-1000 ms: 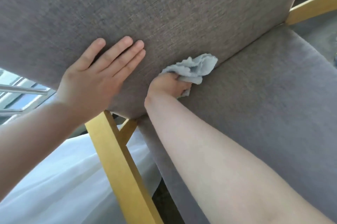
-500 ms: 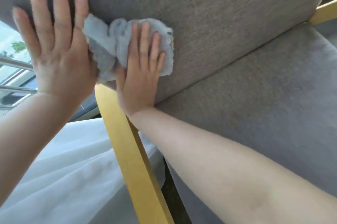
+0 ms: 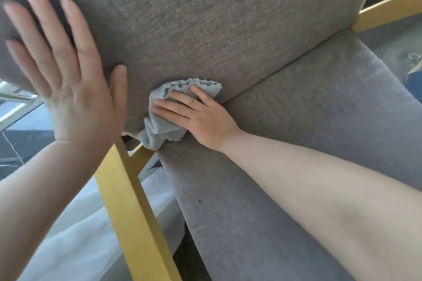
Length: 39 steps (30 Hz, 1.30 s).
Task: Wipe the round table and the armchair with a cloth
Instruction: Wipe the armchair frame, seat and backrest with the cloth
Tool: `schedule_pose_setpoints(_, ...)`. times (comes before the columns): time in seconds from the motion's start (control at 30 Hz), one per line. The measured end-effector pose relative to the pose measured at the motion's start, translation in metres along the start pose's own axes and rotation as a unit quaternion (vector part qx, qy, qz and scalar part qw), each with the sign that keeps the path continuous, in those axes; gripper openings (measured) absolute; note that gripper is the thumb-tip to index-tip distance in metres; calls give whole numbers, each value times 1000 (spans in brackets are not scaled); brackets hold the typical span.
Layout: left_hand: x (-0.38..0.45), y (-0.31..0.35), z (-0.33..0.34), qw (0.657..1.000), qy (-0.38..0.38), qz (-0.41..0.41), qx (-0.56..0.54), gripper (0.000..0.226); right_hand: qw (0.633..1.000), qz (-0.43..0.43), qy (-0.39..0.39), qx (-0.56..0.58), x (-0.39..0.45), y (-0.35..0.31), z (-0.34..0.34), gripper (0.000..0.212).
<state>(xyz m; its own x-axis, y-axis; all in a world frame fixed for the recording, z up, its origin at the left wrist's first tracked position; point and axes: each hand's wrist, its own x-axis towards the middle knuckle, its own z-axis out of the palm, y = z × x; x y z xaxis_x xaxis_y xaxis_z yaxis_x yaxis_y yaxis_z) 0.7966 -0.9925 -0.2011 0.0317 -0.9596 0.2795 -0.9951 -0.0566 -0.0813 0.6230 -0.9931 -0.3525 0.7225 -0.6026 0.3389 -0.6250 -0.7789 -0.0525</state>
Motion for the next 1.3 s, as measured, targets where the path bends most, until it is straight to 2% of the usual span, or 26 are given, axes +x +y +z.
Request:
schedule_pose_setpoints(0.07, -5, 37, 16, 999, -6, 34, -6, 65, 996, -47, -71, 31, -37, 35, 7, 54)
schedule_pose_setpoints(0.13, -15, 74, 32, 997, -32, 63, -19, 68, 987, -53, -141, 61, -63, 58, 4, 52)
schedule_pose_setpoints(0.27, -50, 136, 72, 985, -120, 99, -68, 69, 981, 41, -169, 85, -104, 117, -16, 50)
schedule_pose_setpoints(0.33, -74, 168, 88, 970, -195, 103, -103, 67, 977, 124, -162, 66, -129, 157, -27, 48)
schedule_pose_setpoints(0.4, -92, 194, 96, 954, -257, 91, -128, 66, 953, 269, -132, 50, -157, 199, -42, 44)
schedule_pose_setpoints(0.47, -100, 213, 100, 943, -295, 50, -143, 64, 884, 457, -85, 51, -169, 220, -57, 42)
schedule_pose_setpoints(0.5, -102, 220, 103, 938, -309, 29, -152, 62, 854, 512, -77, 41, -162, 212, -56, 42)
schedule_pose_setpoints(0.53, -102, 224, 104, 934, -320, 9, -158, 60, 853, 516, -81, 24, -150, 197, -53, 42)
schedule_pose_setpoints(0.57, -100, 227, 106, 933, -323, -5, -160, 59, 881, 463, -98, 26, -138, 178, -47, 43)
schedule_pose_setpoints(0.6, -98, 229, 106, 933, -320, -21, -161, 58, 926, 355, -117, 58, -130, 159, -42, 45)
schedule_pose_setpoints(0.63, -95, 229, 107, 934, -318, -35, -159, 56, 954, 235, -149, 110, -127, 149, -41, 47)
schedule_pose_setpoints(0.67, -93, 230, 107, 932, -324, -47, -156, 56, 960, 153, -181, 149, -127, 156, -43, 48)
schedule_pose_setpoints(0.7, -92, 230, 107, 929, -331, -56, -153, 58, 960, 138, -190, 154, -132, 174, -44, 48)
schedule_pose_setpoints(0.73, -92, 230, 108, 928, -334, -62, -155, 61, 956, 190, -177, 135, -139, 194, -45, 48)
schedule_pose_setpoints(0.77, -93, 231, 109, 928, -331, -66, -160, 63, 943, 283, -142, 106, -147, 212, -46, 47)
schedule_pose_setpoints(0.8, -93, 233, 109, 928, -327, -70, -165, 64, 912, 389, -105, 79, -154, 224, -49, 46)
schedule_pose_setpoints(0.87, -92, 237, 108, 926, -326, -78, -174, 64, 816, 573, -40, 61, -155, 231, -52, 44)
schedule_pose_setpoints(0.9, -92, 238, 108, 924, -329, -83, -175, 64, 780, 623, -22, 61, -145, 228, -51, 42)
schedule_pose_setpoints(0.93, -92, 238, 108, 923, -332, -86, -174, 64, 766, 639, -20, 67, -131, 223, -48, 41)
schedule_pose_setpoints(0.97, -92, 238, 109, 923, -333, -88, -172, 64, 777, 624, -33, 69, -120, 220, -46, 42)
schedule_pose_setpoints(1.07, -94, 237, 110, 923, -333, -89, -173, 63, 860, 500, -83, 56, -120, 213, -39, 48)
schedule_pose_setpoints(1.17, -97, 239, 113, 922, -330, -101, -176, 63, 932, 342, -66, 103, -151, 217, -44, 42)
schedule_pose_setpoints(1.23, -97, 243, 114, 922, -323, -112, -181, 62, 941, 319, -47, 102, -162, 220, -47, 43)
schedule_pose_setpoints(1.3, -95, 247, 114, 921, -319, -126, -184, 62, 915, 392, -38, 83, -157, 220, -49, 49)
